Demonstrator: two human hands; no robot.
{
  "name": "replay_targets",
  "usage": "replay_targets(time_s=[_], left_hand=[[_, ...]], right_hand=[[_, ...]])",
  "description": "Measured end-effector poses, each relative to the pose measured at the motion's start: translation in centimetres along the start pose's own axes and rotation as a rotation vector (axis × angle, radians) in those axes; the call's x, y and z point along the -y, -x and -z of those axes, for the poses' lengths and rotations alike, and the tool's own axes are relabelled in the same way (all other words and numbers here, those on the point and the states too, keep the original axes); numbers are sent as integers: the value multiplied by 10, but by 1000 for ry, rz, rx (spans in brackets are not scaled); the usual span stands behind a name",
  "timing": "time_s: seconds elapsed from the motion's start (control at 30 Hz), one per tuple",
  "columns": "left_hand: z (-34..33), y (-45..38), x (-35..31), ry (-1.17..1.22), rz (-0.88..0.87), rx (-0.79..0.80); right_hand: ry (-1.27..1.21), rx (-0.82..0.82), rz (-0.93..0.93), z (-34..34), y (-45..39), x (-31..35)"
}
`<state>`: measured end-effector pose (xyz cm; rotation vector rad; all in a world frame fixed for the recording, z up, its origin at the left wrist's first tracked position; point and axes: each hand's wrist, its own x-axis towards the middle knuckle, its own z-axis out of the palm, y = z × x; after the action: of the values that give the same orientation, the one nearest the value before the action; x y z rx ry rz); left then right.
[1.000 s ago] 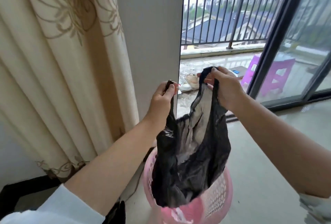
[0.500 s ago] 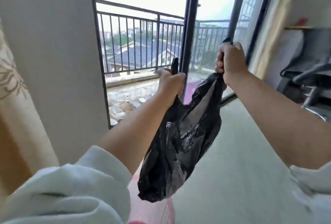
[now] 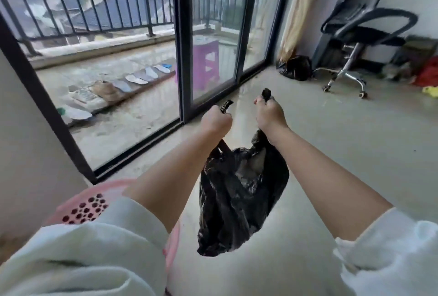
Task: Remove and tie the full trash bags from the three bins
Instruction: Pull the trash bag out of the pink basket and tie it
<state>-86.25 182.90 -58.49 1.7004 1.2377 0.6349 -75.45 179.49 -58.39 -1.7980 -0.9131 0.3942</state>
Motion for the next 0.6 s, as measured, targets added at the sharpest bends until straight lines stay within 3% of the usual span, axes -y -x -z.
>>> replay_targets(time_s=[0.13, 0.23, 0.37, 0.43, 0.53, 0.6], left_hand=[[-45, 2, 52, 52, 177, 24], [-68, 6, 88, 76, 195, 66], [-70, 17, 115, 33, 90, 160], [-70, 25, 121, -19, 96, 187], [-77, 35, 124, 116, 158, 138], [-83, 41, 124, 416, 230, 104]], right_hand=[[88, 63, -127, -2, 8, -71], [65, 185, -164, -10, 16, -117], [628, 351, 98, -5, 15, -159], [771, 498, 56, 7, 11, -174], [254, 706, -296, 24, 16, -193], [22, 583, -305, 19, 23, -206]])
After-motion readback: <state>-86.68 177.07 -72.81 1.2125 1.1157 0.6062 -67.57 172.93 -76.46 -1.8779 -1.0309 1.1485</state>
